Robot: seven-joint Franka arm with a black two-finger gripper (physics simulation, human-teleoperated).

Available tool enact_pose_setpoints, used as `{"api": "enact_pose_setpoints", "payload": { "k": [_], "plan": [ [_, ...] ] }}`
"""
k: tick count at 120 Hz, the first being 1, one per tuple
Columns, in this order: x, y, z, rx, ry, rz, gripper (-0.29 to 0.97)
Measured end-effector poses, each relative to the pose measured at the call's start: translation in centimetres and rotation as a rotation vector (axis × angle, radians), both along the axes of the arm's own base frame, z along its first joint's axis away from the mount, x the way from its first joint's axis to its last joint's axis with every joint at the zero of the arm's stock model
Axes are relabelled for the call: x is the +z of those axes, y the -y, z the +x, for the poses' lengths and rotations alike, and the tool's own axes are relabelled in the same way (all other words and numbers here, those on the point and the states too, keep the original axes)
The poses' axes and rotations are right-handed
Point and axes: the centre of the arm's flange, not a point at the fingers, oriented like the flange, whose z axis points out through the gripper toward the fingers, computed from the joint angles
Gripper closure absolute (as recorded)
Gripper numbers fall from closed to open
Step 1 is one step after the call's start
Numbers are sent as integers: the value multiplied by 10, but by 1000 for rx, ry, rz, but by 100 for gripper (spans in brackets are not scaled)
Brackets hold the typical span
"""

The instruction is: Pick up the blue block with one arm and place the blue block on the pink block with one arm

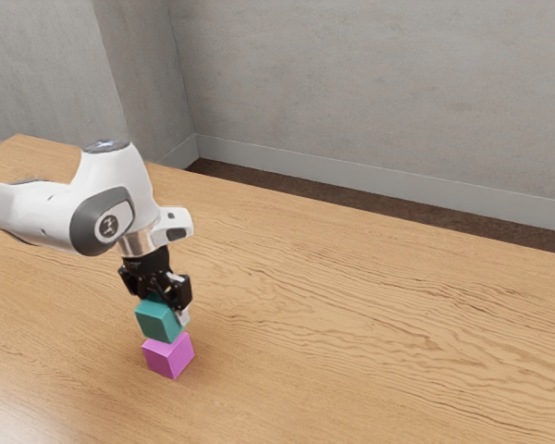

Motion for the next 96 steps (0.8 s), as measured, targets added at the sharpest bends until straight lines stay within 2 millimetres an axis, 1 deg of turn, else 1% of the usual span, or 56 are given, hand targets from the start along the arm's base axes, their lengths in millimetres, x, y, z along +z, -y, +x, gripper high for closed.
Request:
{"api": "enact_pose_setpoints", "payload": {
  "k": [22,39,59,92,96],
  "plan": [
    [-9,2,-5,4,-21,2,35],
    [-11,-3,-6,8,-26,3,35],
    [-21,-8,-5,-9,-45,10,36],
    [-21,-6,-3,-72,-40,54,36],
    [-21,-6,-3,-74,-39,54,34]
  ]
}}
